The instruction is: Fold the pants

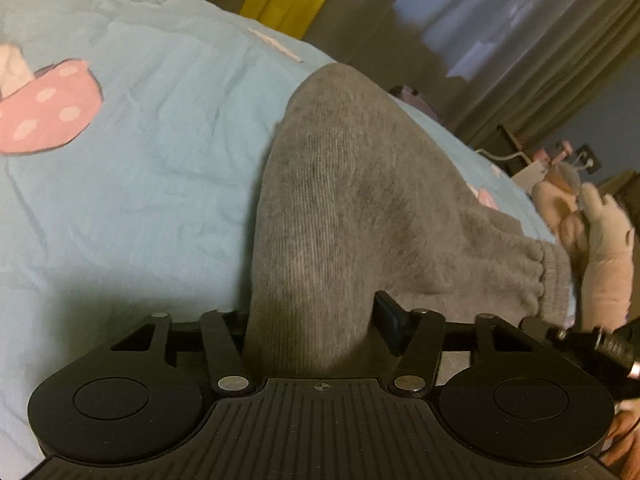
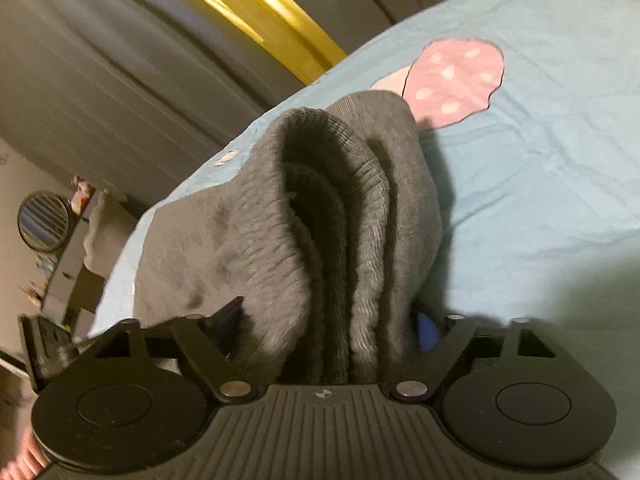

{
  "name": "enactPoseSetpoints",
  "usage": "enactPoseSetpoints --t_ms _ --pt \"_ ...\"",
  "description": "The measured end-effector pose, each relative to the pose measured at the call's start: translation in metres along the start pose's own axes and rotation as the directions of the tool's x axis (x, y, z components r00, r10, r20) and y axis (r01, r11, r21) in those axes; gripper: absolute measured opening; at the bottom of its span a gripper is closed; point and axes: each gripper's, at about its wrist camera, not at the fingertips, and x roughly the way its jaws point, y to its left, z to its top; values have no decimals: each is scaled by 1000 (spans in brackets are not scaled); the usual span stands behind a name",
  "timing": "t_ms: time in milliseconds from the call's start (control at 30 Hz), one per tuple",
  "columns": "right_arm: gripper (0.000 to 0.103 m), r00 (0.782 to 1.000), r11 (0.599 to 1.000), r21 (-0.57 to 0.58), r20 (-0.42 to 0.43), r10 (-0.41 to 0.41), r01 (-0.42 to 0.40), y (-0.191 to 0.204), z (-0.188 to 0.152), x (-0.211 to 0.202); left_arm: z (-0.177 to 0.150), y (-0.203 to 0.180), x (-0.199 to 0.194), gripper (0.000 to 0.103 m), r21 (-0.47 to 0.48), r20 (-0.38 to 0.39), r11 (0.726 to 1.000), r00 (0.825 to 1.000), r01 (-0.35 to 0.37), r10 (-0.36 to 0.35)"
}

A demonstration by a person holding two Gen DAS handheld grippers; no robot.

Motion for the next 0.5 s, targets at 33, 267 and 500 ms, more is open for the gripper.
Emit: enactPoseSetpoints --t_ms 33,267,500 --pt "90 1000 1000 6 -2 -7 7 2 2 4 2 -5 4 68 12 -2 1000 1000 -11 11" --pt "78 997 994 -88 40 -69 72 15 -7 9 0 -21 5 65 63 17 995 997 -77 76" --pt "79 997 991 -110 47 -67 71 17 -11 11 0 -17 6 69 47 23 996 997 -77 76"
